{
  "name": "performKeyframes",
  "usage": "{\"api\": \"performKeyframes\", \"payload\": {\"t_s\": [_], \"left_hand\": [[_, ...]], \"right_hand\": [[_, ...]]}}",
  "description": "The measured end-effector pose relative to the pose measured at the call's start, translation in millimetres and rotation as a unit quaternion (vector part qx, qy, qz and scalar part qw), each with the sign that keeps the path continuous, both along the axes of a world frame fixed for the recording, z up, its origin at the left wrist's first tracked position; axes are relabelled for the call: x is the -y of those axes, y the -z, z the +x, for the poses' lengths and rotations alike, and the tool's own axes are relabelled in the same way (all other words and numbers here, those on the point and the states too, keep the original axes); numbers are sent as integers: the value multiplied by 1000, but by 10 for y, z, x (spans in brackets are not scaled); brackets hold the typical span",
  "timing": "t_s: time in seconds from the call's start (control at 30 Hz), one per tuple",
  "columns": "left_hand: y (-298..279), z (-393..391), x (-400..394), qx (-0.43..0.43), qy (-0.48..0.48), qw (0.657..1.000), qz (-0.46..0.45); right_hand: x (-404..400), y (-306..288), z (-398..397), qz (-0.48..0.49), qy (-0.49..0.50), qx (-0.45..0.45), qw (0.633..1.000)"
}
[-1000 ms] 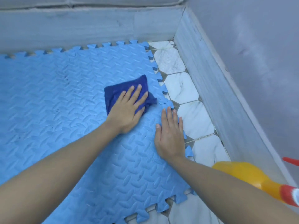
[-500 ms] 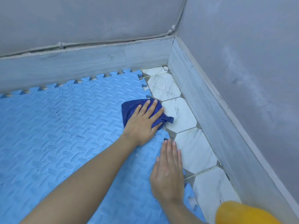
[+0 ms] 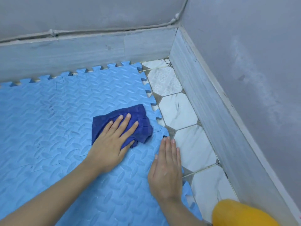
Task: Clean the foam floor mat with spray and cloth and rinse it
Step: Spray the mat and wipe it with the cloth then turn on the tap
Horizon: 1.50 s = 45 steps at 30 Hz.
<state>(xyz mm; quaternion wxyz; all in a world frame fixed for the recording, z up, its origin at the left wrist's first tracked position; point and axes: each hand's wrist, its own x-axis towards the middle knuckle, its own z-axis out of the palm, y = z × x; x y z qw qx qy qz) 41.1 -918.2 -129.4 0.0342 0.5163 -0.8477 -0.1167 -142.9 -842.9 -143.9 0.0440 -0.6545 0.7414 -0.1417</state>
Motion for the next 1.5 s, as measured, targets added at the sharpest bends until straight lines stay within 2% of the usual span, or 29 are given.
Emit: {"api": "performKeyframes", "payload": {"t_s": [0.13, 0.27, 0.37, 0.53, 0.6, 0.67, 0.77, 0.83, 0.9, 0.97, 1.1, 1.2, 1.33, 1.43, 1.5], "left_hand": [[19, -140, 556, -1, -41, 999, -10], [56, -286, 1438, -8, -141, 990, -8], [80, -366, 1640, 1, -174, 985, -6], [26, -80, 657, 8, 11, 1000, -2], [-29, 313, 283, 28, 41, 998, 27], [-74, 841, 151, 46, 5, 998, 45], [-33, 1526, 285, 43, -136, 989, 32], [41, 1760, 352, 27, -252, 967, 18], [56, 1739, 262, 21, -306, 952, 16], [31, 1525, -25, 13, -273, 962, 14], [-7, 1103, -921, 20, -80, 996, -26], [70, 1067, -1023, 6, -49, 999, -13], [70, 1231, -696, -13, -101, 995, -18], [85, 1679, -352, -19, -236, 971, -13], [94, 2136, -135, -15, -343, 939, -10]], "right_hand": [[2, -20, -1, 2, 1, 0, 1000], [-12, 10, -11, 1, 2, -1, 1000], [-7, 29, -7, 1, -1, -5, 1000], [29, -31, -23, 20, 1, 8, 1000], [17, -50, -35, 34, 5, 10, 999], [-3, -64, -17, 43, 7, 10, 999], [-5, -50, 2, 55, 19, 15, 998], [0, -48, 17, 49, 18, 21, 998], [4, -44, 26, 34, 12, 35, 999], [29, -48, -15, 24, 8, 47, 999], [-15, -22, 2, 10, 7, 26, 1000], [62, -96, 121, 4, -58, -1, 998], [455, -204, 629, 94, -179, 9, 979], [852, -206, 987, 96, -194, -37, 976], [1060, -209, 1108, 106, -168, -37, 979]]}}
